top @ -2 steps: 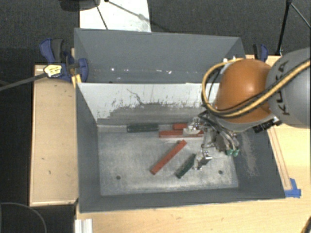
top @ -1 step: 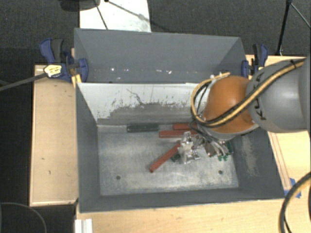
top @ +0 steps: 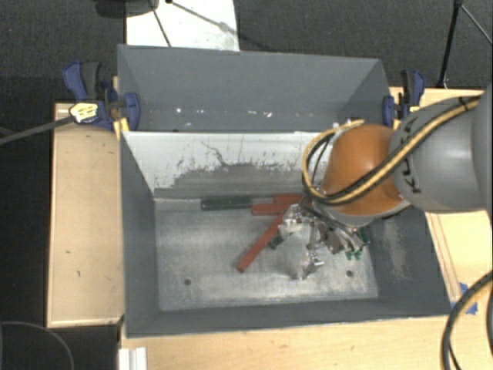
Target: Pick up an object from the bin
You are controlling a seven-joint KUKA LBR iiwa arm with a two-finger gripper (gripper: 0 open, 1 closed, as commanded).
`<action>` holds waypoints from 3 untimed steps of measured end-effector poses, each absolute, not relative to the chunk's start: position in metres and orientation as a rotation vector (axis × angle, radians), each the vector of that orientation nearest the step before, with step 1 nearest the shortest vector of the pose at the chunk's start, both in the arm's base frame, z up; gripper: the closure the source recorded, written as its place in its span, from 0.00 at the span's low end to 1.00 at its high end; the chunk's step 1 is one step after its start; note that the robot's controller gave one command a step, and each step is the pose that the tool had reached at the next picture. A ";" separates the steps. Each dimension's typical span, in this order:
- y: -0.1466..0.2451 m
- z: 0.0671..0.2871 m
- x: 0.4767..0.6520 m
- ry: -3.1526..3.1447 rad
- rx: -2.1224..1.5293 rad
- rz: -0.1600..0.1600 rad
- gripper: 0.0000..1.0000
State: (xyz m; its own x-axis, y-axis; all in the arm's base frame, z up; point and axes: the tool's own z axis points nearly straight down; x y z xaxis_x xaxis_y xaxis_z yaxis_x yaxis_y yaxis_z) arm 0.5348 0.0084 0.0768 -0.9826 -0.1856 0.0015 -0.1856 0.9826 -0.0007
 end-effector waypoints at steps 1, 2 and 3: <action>0.009 0.077 0.535 -3.130 0.291 0.001 0.00; 0.035 0.087 0.569 -3.125 0.320 0.004 0.00; 0.074 0.077 0.542 -3.126 0.346 -0.002 1.00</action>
Offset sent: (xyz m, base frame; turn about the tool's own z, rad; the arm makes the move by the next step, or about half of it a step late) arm 0.0499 0.0422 0.0147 -0.0289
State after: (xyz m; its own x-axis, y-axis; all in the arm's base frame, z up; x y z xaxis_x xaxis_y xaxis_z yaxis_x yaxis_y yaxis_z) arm 0.5419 0.0737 0.0767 -0.9759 -0.2184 -0.0035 -0.2184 0.9759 0.0007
